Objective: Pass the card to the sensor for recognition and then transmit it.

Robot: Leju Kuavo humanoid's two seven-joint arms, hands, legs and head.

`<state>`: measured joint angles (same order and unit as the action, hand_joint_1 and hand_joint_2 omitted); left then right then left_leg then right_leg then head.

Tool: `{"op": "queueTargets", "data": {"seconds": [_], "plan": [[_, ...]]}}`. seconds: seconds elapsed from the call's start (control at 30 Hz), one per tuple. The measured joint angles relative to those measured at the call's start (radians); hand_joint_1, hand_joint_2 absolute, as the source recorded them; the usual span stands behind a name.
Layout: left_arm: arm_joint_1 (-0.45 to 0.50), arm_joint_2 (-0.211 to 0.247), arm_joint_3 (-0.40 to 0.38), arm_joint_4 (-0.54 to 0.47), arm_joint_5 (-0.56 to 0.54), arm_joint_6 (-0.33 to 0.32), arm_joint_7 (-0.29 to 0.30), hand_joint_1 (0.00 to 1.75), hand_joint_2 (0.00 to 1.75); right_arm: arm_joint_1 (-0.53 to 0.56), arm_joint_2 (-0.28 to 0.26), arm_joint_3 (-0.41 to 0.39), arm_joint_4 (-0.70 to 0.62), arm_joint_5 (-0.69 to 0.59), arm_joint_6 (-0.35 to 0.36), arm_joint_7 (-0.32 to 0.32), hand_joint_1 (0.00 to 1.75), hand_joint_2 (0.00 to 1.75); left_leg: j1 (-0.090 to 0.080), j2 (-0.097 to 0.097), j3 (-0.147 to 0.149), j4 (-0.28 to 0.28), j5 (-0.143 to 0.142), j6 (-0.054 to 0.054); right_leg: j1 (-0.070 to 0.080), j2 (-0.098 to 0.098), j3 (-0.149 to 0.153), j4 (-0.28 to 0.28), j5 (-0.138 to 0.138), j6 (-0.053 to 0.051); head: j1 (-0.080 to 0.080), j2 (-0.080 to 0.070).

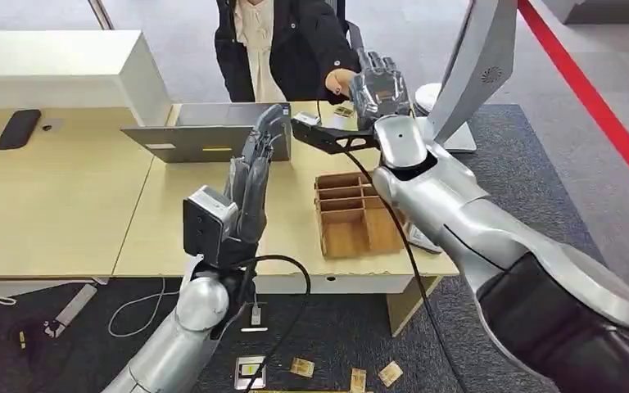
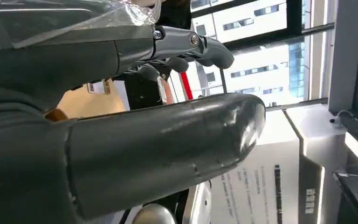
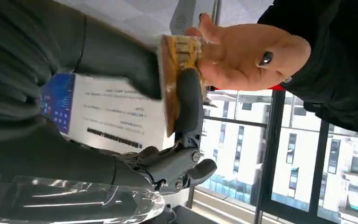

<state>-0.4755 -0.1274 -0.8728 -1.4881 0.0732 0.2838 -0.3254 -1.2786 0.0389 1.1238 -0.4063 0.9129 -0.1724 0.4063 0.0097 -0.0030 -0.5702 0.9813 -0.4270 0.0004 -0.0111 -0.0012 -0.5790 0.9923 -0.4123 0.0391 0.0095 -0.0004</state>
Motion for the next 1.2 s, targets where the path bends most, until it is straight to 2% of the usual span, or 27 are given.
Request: {"op": "queueTargets", "data": {"seconds": [0.4,0.57,0.7,0.87,0.97,1.03,1.1,1.2], "plan": [[0.000,0.000,0.000,-0.002,-0.002,0.006,0.001,0.00,0.00,0.002,0.000,0.001,0.019,-0.011,-0.046,0.000,0.00,1.75,0.000,0.000,0.000,0.000,0.000,0.000,0.000,0.000,0.000,0.000,0.000,0.000,0.000,0.000],[0.000,0.000,0.000,-0.002,-0.009,0.014,0.005,0.00,0.00,0.005,-0.003,-0.006,0.018,-0.058,-0.136,-0.020,0.00,1.75,0.000,0.000,0.000,0.000,0.000,0.000,0.000,0.000,0.000,0.000,0.000,0.000,0.000,0.000],[0.003,0.000,0.001,-0.003,-0.029,0.020,0.005,0.00,0.00,0.019,-0.013,-0.041,0.000,-0.164,-0.267,-0.073,0.00,1.75,0.000,0.000,0.000,0.000,0.000,0.000,0.000,0.000,0.000,0.000,0.000,0.000,0.000,0.000],[0.005,0.000,0.002,-0.003,-0.036,0.020,0.004,0.00,0.00,0.033,-0.026,-0.075,-0.026,-0.186,-0.298,-0.094,0.00,1.75,0.000,0.000,0.000,0.000,0.000,0.000,0.000,0.000,0.000,0.000,0.000,0.000,0.000,0.000],[0.009,0.002,0.002,-0.009,-0.055,0.030,0.020,0.00,0.00,0.055,-0.032,-0.101,-0.056,-0.251,-0.371,-0.143,0.00,1.75,0.000,0.000,0.000,0.000,0.000,0.000,0.000,0.000,0.000,0.000,0.000,0.000,0.000,0.000],[0.022,0.006,0.005,-0.022,-0.084,0.045,0.042,0.00,0.00,0.101,-0.038,-0.140,-0.114,-0.367,-0.455,-0.223,0.00,1.75,0.000,0.000,0.000,0.000,0.000,0.000,0.000,0.000,0.001,0.000,0.000,0.000,0.000,0.000],[0.037,0.013,0.011,-0.038,-0.108,0.056,0.059,0.00,0.00,0.169,-0.043,-0.177,-0.188,-0.474,-0.466,-0.288,0.00,1.75,0.001,0.000,0.001,0.000,0.000,0.000,0.001,0.000,0.001,0.000,0.000,0.000,0.001,0.000],[0.064,0.028,0.019,-0.066,-0.136,0.074,0.077,0.00,0.00,0.295,-0.056,-0.228,-0.324,-0.550,-0.469,-0.350,0.00,1.75,0.001,-0.001,0.000,0.000,0.000,0.000,0.001,-0.001,0.001,0.000,-0.001,0.000,0.000,0.000]]}}
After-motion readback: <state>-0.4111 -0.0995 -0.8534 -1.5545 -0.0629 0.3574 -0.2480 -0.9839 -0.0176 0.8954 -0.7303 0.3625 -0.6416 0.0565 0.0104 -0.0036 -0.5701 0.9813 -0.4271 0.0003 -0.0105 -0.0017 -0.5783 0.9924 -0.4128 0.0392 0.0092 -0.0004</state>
